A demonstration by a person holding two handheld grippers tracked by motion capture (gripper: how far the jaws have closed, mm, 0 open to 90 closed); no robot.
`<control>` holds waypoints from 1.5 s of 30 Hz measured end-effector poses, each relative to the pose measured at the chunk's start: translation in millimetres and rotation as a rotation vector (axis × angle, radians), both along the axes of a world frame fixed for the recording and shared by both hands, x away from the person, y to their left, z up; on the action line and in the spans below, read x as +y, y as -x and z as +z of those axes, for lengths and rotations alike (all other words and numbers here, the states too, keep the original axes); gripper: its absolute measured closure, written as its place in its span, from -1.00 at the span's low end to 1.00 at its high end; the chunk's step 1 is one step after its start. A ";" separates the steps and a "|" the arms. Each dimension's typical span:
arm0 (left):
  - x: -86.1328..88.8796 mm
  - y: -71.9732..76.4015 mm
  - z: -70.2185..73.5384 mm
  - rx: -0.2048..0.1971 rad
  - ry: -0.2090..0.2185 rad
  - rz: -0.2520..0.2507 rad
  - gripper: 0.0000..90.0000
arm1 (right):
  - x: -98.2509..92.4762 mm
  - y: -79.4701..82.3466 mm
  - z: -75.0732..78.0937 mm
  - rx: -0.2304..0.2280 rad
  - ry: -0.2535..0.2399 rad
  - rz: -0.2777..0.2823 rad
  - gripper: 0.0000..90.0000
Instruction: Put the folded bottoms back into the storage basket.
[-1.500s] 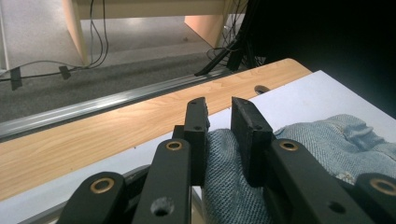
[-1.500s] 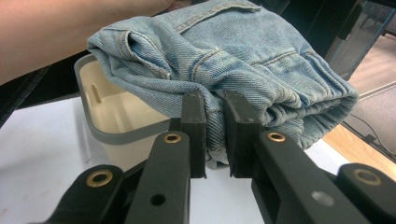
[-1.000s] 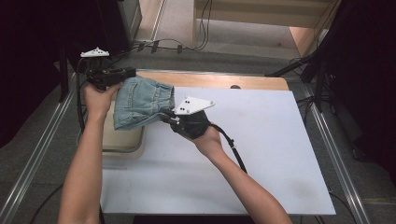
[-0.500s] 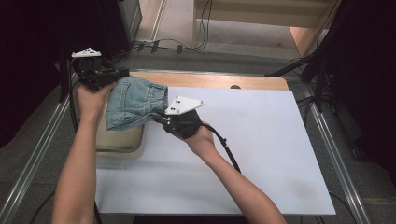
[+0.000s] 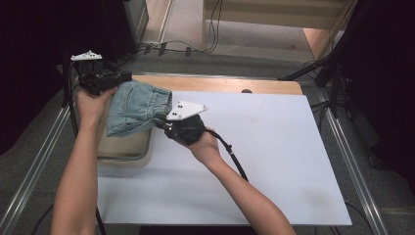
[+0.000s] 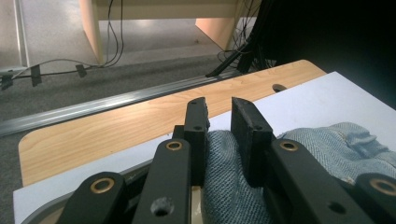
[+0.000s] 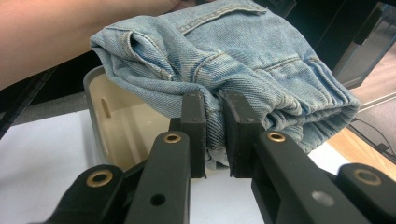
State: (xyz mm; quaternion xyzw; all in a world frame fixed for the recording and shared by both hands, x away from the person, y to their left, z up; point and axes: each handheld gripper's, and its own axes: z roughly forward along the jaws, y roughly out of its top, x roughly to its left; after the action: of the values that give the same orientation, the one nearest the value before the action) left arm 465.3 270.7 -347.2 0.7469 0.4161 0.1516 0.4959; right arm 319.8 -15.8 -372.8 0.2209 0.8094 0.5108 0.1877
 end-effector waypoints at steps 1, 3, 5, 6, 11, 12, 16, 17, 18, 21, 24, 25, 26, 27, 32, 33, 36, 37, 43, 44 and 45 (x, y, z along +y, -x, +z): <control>1.0 -0.1 -0.2 0.000 0.000 -0.001 0.73 | 1.2 -0.1 -0.1 -0.001 0.000 0.000 0.73; 3.2 -0.2 -0.3 -0.001 0.004 0.002 0.73 | 3.7 -0.4 -0.3 -0.004 -0.001 0.003 0.73; 5.6 0.0 0.1 -0.006 0.011 0.004 0.73 | 5.6 -0.8 -0.1 -0.005 0.001 0.006 0.73; 6.6 0.3 0.6 -0.007 0.011 0.004 0.73 | 6.9 -1.0 -0.1 -0.008 0.001 0.008 0.73; 12.7 1.1 1.6 -0.009 0.007 0.010 0.73 | 13.6 -1.7 0.9 -0.006 0.007 0.013 0.73; 14.5 1.2 1.6 -0.009 0.010 0.012 0.73 | 14.5 -1.8 1.1 -0.008 0.009 0.015 0.73; 19.2 1.1 1.5 -0.008 0.012 0.016 0.73 | 20.1 -2.6 2.1 -0.007 0.012 0.018 0.73; 20.4 1.0 1.4 -0.010 0.015 0.018 0.73 | 21.3 -2.6 2.2 -0.007 0.013 0.019 0.73; 21.8 0.9 1.2 -0.010 0.017 0.018 0.73 | 22.9 -2.9 2.2 -0.007 0.012 0.022 0.73; 24.4 0.4 1.2 -0.011 0.019 0.017 0.73 | 26.4 -4.0 1.9 -0.007 0.020 0.024 0.73; 26.8 0.0 1.5 -0.012 0.017 0.018 0.73 | 29.3 -4.9 1.5 -0.004 0.018 0.026 0.73; 27.4 -0.1 1.4 -0.013 0.018 0.018 0.73 | 30.4 -5.1 1.4 -0.003 0.017 0.026 0.73; 28.5 -0.3 1.4 -0.013 0.017 0.017 0.73 | 31.1 -5.3 1.3 -0.003 0.017 0.027 0.73; 28.9 -0.3 1.4 -0.013 0.018 0.018 0.73 | 32.3 -5.2 1.4 -0.002 0.020 0.027 0.73; 32.6 -0.4 0.5 -0.011 0.011 0.017 0.73 | 36.1 -6.0 -0.2 0.002 0.023 0.033 0.73; 33.0 -0.5 0.3 -0.011 0.011 0.017 0.73 | 37.1 -6.1 -0.7 0.002 0.025 0.034 0.73; 35.3 -1.0 -0.3 -0.009 0.011 0.014 0.73 | 40.2 -6.1 -1.9 0.002 0.024 0.038 0.73; 35.8 -1.1 -0.5 -0.009 0.013 0.013 0.73 | 41.7 -5.8 -2.3 0.005 0.027 0.041 0.73; 40.4 -2.8 -2.7 -0.001 0.017 0.009 0.73 | 46.2 -6.8 -3.9 0.007 0.030 0.046 0.73; 41.7 -3.1 -3.0 -0.002 0.019 0.009 0.73 | 46.7 -7.0 -4.1 0.007 0.031 0.046 0.73; 42.1 -3.4 -3.2 -0.002 0.019 0.010 0.73 | 48.0 -7.2 -4.3 0.009 0.029 0.047 0.73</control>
State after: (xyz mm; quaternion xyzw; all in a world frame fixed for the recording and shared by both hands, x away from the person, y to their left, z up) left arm 468.7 312.8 -350.5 0.7399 0.4206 0.1510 0.5029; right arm 327.0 32.2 -377.0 0.2013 0.8226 0.5021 0.1751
